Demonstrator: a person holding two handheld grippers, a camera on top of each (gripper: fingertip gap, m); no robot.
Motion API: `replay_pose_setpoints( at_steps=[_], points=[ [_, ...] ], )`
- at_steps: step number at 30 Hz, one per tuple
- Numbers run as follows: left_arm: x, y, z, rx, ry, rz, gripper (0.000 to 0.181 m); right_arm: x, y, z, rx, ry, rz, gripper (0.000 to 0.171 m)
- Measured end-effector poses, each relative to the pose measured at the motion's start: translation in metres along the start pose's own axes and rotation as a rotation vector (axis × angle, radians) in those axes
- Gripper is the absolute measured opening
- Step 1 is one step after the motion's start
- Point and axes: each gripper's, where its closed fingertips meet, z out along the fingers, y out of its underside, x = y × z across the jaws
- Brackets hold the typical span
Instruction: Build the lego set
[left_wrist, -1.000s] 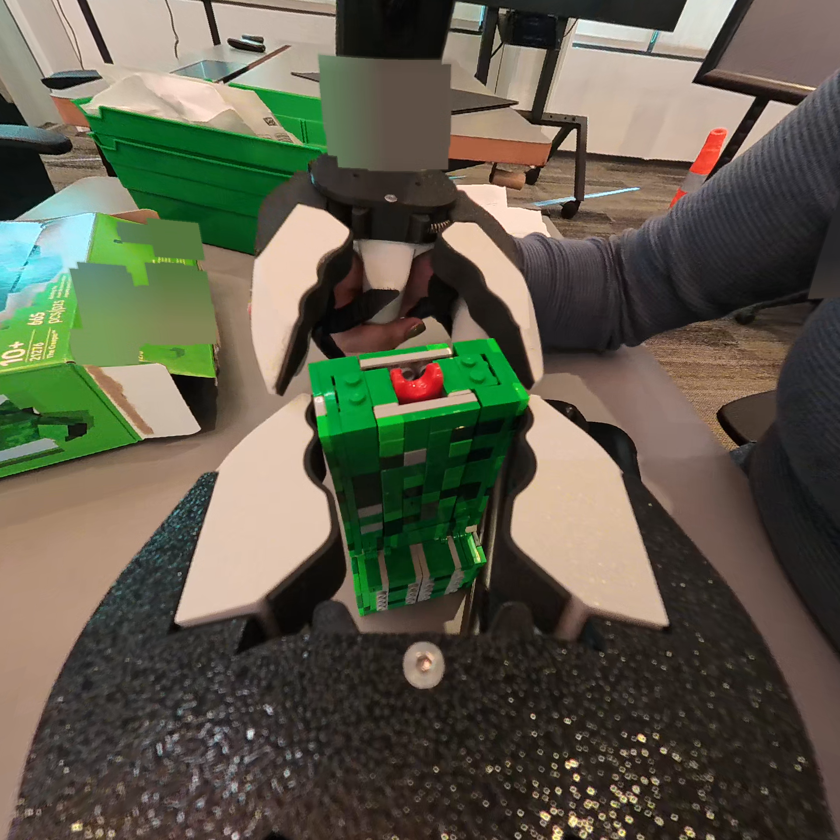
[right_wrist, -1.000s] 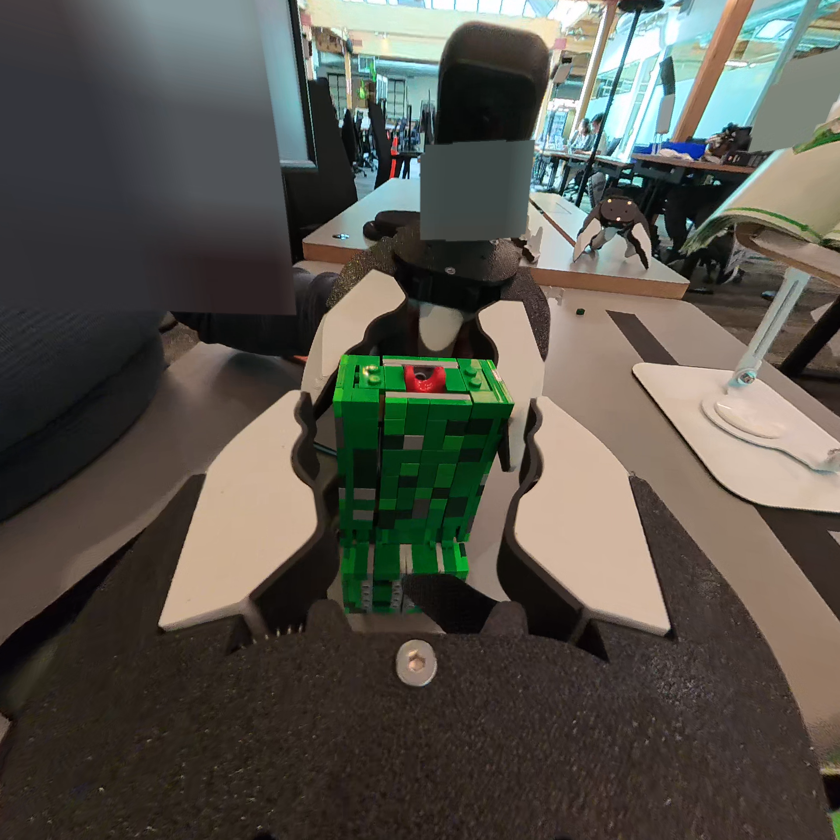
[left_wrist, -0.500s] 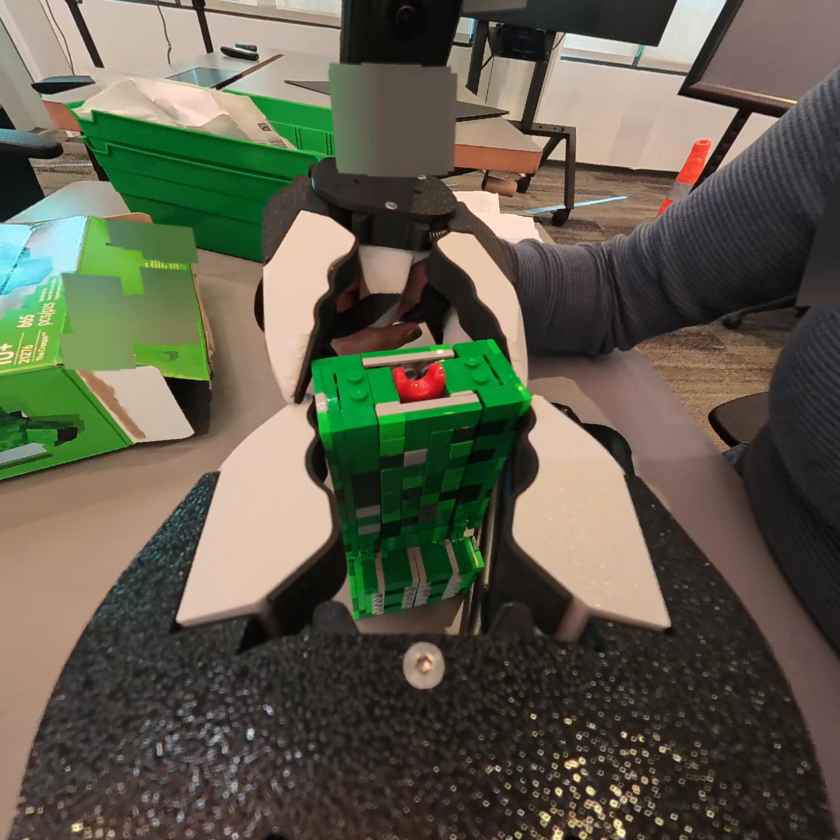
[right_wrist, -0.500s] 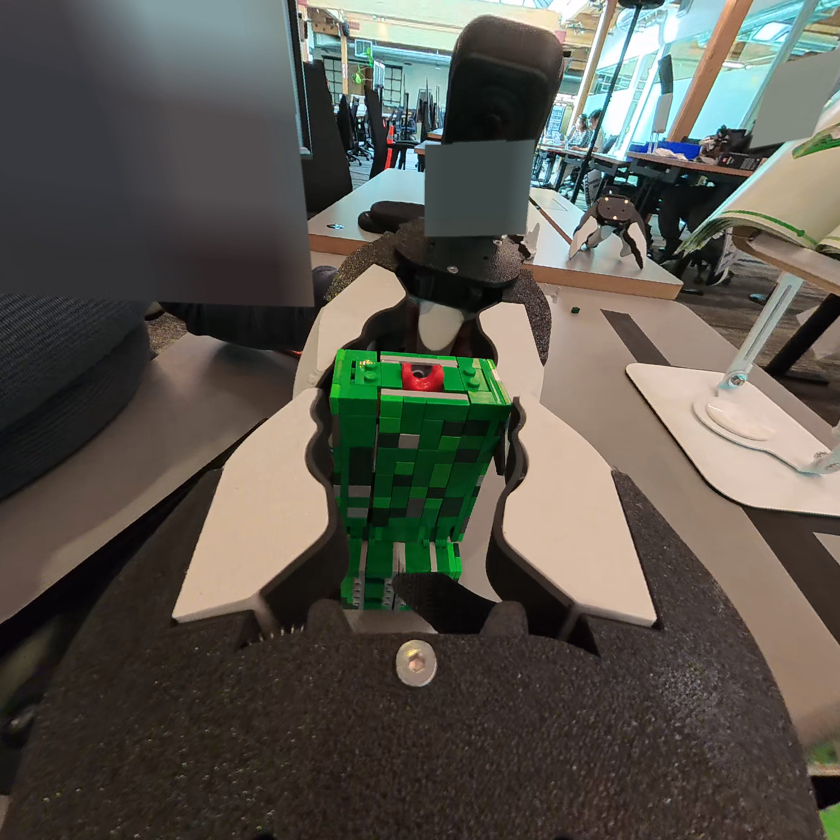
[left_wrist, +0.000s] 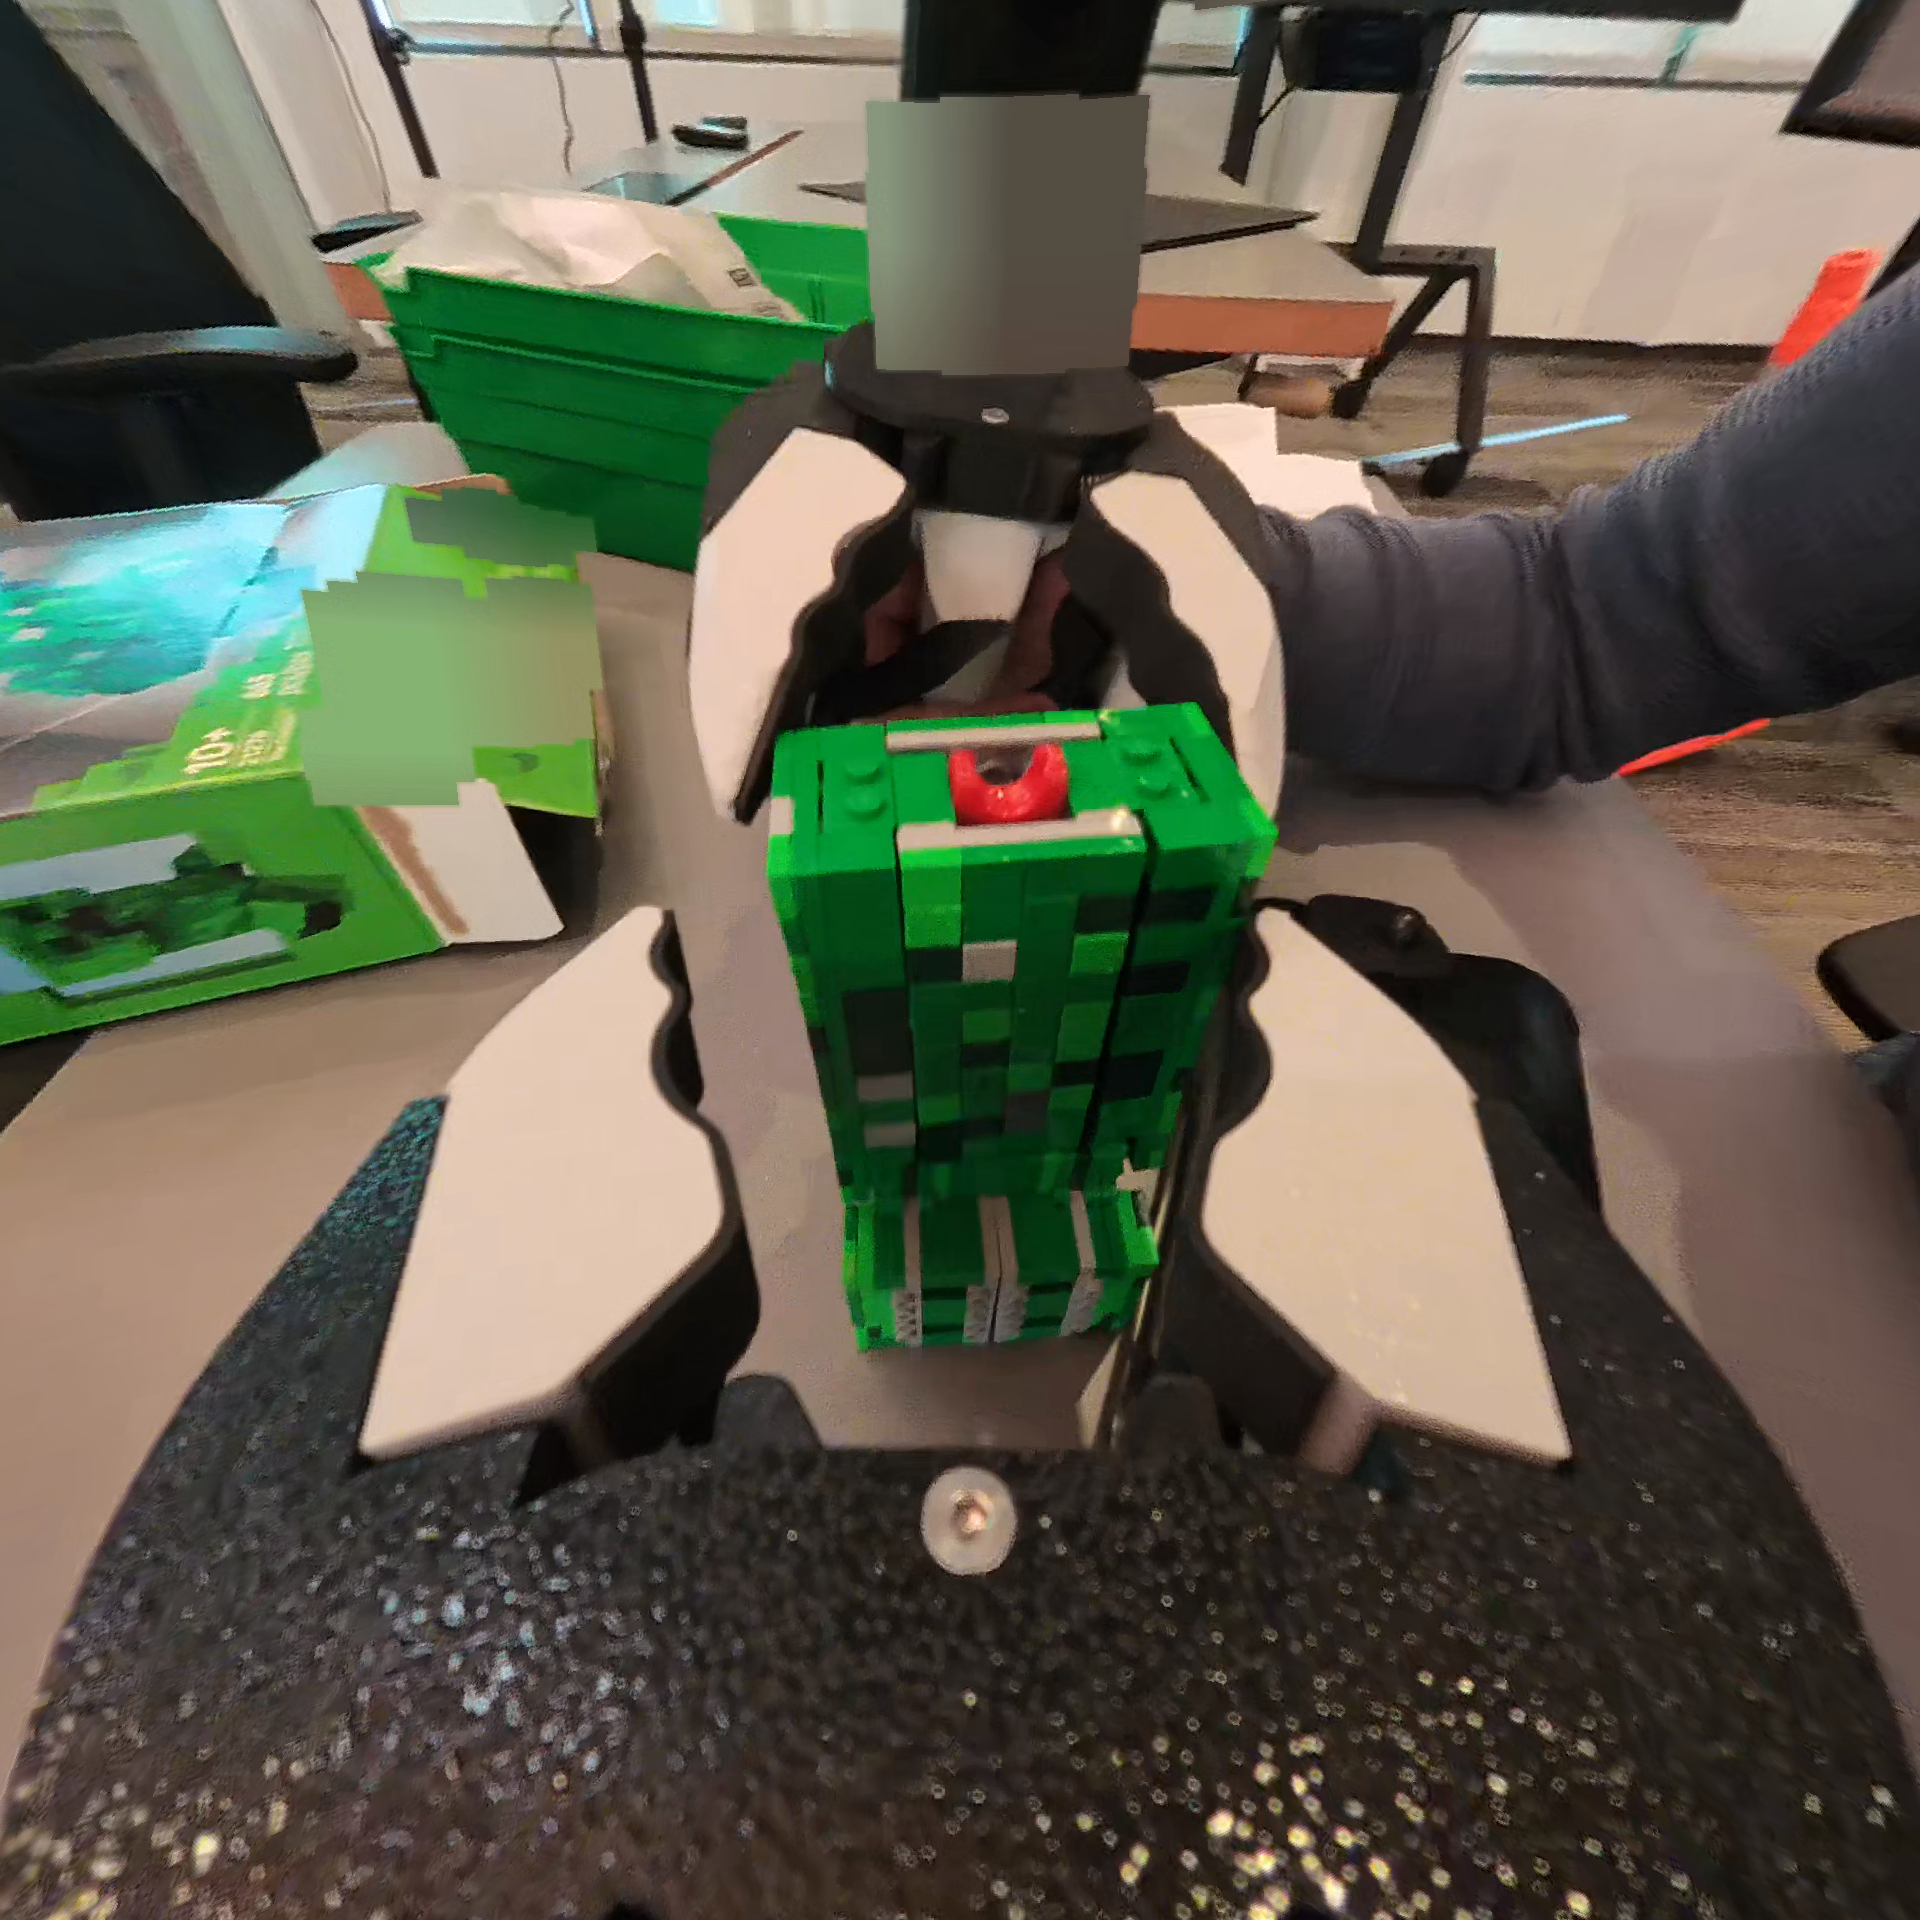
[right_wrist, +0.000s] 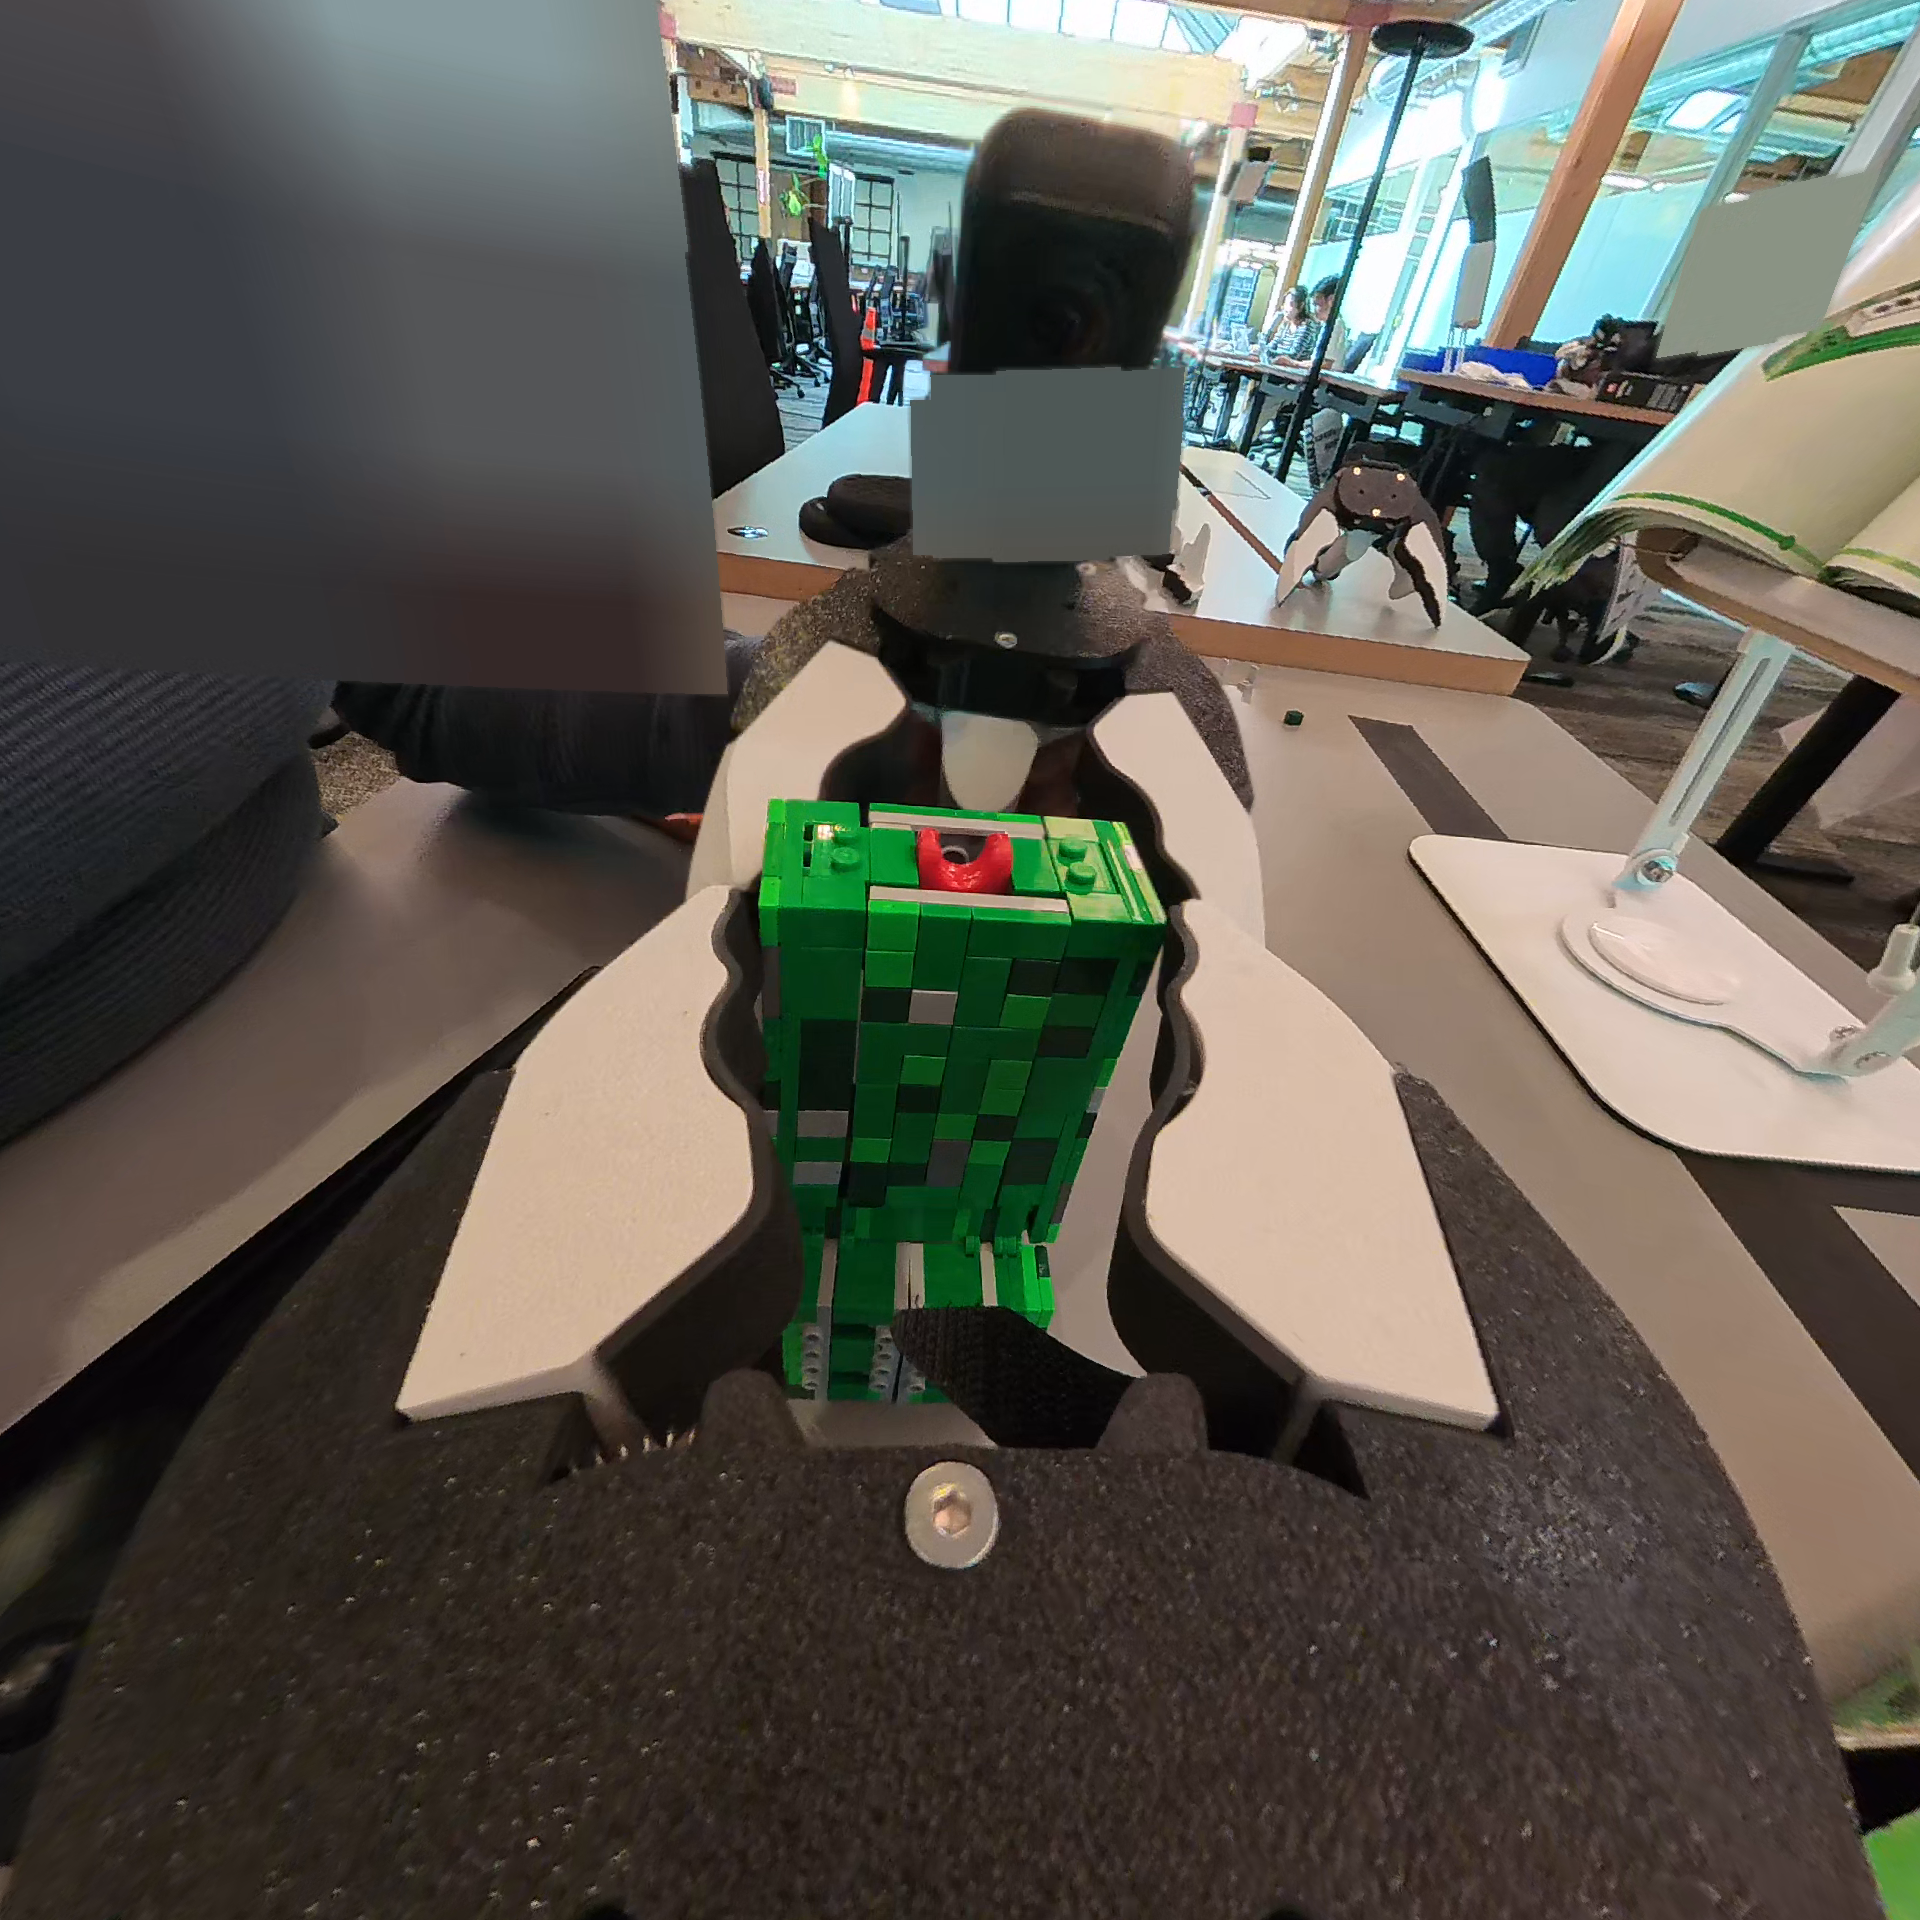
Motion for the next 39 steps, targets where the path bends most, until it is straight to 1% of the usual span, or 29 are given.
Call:
replay_pose_setpoints(
  at_steps=[2, 6, 8, 10, 16, 22, 26, 39],
  points=[
    [0.001, 0.004, -0.003, -0.006, -0.021, -0.005, 0.097, 0.0, 0.0, 0.0, -0.001, 0.003, -0.001, 0.073],
    [0.001, 0.027, 0.003, -0.129, -0.061, -0.007, 0.093, 0.0, 0.0, 0.0, 0.002, 0.007, 0.001, 0.073],
    [0.003, 0.037, 0.008, -0.17, -0.074, 0.01, 0.086, 0.001, 0.0, 0.0, 0.004, 0.009, 0.002, 0.073],
    [0.005, 0.039, 0.012, -0.161, -0.075, 0.013, 0.081, 0.001, 0.0, 0.0, 0.002, 0.012, 0.001, 0.073],
    [0.006, 0.039, 0.011, -0.14, -0.061, 0.002, 0.078, 0.0, 0.0, 0.0, 0.005, 0.015, 0.0, 0.074],
    [0.006, 0.039, 0.011, -0.135, -0.057, -0.002, 0.077, 0.001, 0.0, 0.001, 0.013, 0.016, 0.008, 0.075],
    [0.005, 0.039, 0.011, -0.129, -0.055, -0.007, 0.077, 0.002, 0.0, 0.001, 0.023, 0.011, 0.042, 0.078],
    [0.004, 0.038, 0.01, -0.121, -0.062, -0.019, 0.078, 0.002, 0.0, 0.002, 0.053, -0.011, 0.074, 0.072]
  ],
)
